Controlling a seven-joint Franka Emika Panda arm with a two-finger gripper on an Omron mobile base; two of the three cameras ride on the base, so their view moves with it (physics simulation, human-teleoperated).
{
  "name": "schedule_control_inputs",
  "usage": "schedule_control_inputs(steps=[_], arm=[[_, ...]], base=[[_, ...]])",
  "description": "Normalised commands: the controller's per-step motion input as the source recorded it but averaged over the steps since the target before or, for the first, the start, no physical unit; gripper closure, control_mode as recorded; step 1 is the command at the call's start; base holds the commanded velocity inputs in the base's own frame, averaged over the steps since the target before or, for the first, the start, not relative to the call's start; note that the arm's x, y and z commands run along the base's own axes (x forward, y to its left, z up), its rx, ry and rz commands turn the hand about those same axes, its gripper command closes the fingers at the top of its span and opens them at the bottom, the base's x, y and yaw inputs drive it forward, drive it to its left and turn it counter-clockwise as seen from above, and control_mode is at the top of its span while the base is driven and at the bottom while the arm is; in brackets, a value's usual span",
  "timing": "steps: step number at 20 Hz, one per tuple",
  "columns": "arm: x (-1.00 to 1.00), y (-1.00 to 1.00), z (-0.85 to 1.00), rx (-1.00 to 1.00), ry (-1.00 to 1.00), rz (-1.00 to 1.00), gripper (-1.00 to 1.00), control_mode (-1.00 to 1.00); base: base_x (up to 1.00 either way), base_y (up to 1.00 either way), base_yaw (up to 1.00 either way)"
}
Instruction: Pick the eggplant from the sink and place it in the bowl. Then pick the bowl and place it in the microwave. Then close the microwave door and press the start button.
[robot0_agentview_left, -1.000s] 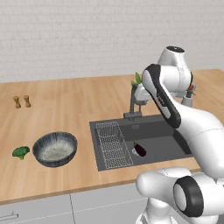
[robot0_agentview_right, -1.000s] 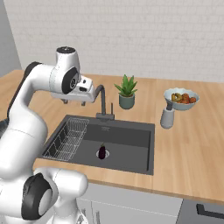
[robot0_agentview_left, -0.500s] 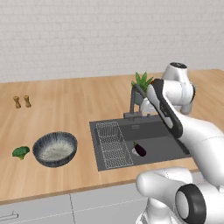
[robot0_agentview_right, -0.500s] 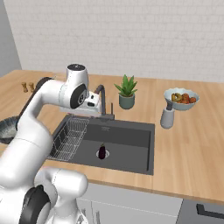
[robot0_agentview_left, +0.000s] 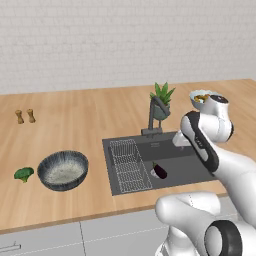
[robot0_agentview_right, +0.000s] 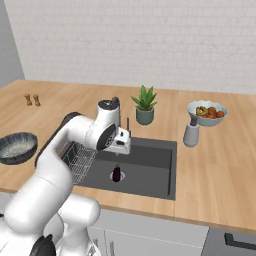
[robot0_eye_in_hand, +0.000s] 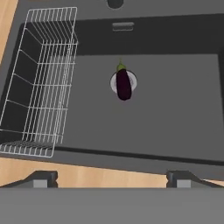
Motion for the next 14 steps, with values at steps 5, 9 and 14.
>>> schedule_control_inputs(steps=[5, 9, 14], arm=[[0.32, -0.04, -0.45, 0.0, 0.0, 0.03, -1.0, -1.0], [0.31, 0.0, -0.54, 0.01, 0.0, 0.04, -1.0, -1.0], [0.11, 0.0, -0.54, 0.0, 0.05, 0.07, -1.0, -1.0]], base=[[0.0, 0.0, 0.0], [0.0, 0.0, 0.0], [0.0, 0.0, 0.0]])
